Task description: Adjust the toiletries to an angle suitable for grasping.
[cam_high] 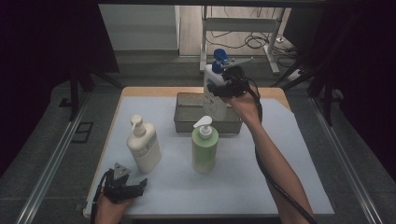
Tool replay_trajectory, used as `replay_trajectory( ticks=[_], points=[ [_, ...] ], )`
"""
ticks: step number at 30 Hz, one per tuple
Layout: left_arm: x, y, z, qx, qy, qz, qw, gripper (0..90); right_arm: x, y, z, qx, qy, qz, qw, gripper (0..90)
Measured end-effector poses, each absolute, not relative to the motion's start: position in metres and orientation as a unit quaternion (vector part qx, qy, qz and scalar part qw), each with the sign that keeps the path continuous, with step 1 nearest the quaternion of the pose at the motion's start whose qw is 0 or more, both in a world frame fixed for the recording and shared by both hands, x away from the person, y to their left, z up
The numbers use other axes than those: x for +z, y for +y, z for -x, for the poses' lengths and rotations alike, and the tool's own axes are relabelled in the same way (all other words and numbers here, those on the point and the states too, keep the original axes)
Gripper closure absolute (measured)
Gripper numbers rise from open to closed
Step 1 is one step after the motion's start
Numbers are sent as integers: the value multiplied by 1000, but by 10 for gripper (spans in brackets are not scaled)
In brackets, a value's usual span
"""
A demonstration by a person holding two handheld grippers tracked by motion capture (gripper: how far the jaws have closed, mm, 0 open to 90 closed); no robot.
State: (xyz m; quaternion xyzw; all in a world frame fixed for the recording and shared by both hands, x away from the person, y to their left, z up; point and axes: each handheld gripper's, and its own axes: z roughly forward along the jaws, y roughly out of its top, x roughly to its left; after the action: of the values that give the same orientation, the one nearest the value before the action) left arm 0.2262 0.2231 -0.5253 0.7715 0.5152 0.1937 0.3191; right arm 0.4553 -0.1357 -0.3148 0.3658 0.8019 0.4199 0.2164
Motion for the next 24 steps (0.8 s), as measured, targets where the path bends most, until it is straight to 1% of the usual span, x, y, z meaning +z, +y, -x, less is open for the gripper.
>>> replay_trajectory(
  ticks=[15,24],
  points=[
    [-525,223,-226,192,517,-771,319,125,-334,-119,-472,422,799,-362,230,399],
    [-525,223,-226,193,516,-772,318,125,-348,-113,-476,412,806,-362,224,399]
  ],
)
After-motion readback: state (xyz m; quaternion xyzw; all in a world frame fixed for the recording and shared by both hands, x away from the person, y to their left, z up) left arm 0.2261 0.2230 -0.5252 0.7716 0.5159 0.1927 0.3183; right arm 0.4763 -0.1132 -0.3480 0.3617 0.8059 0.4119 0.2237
